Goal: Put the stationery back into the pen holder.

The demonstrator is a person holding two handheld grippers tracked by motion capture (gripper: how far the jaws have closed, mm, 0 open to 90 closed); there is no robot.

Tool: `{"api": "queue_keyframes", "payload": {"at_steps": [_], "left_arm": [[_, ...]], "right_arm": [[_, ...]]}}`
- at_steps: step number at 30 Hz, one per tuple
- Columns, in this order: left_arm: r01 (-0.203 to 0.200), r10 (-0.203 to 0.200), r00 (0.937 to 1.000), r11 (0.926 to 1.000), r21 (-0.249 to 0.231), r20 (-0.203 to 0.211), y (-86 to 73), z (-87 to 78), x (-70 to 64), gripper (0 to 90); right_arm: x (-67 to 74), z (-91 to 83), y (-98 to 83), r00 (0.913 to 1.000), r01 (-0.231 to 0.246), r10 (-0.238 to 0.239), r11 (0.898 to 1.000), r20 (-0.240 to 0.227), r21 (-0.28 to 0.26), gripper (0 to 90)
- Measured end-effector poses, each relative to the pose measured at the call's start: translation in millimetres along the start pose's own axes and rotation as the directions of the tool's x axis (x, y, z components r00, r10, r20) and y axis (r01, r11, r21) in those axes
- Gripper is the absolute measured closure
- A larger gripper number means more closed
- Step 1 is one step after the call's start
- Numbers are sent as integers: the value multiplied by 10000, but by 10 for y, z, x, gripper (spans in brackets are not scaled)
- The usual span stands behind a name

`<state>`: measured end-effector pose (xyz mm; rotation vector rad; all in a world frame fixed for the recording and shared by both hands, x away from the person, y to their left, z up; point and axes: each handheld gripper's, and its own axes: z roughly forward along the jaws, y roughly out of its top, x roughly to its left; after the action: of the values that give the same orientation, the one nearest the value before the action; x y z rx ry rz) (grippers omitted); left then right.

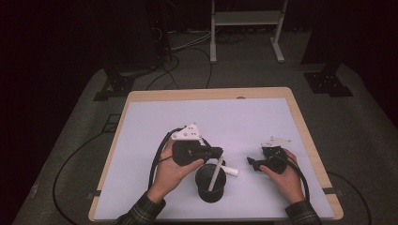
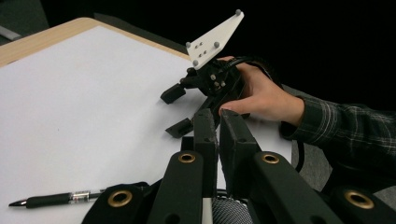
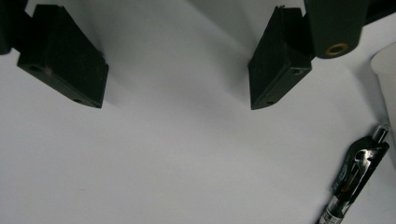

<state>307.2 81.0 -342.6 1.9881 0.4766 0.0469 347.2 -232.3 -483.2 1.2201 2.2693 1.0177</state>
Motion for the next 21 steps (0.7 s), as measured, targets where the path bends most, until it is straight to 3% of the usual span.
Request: {"api": "queue_keyframes", "payload": {"at_steps": [8, 21], "left_arm": [[78, -77, 9997, 10000, 52, -249, -44, -83, 23, 849], [272, -258, 9943, 9996, 119, -1032, -165, -330, 117, 806]], "right_arm": [[0, 0, 0, 10000, 3, -3, 10000, 1, -2, 188], [1, 0, 0, 10000, 12, -12, 10000, 5, -2, 188]]}}
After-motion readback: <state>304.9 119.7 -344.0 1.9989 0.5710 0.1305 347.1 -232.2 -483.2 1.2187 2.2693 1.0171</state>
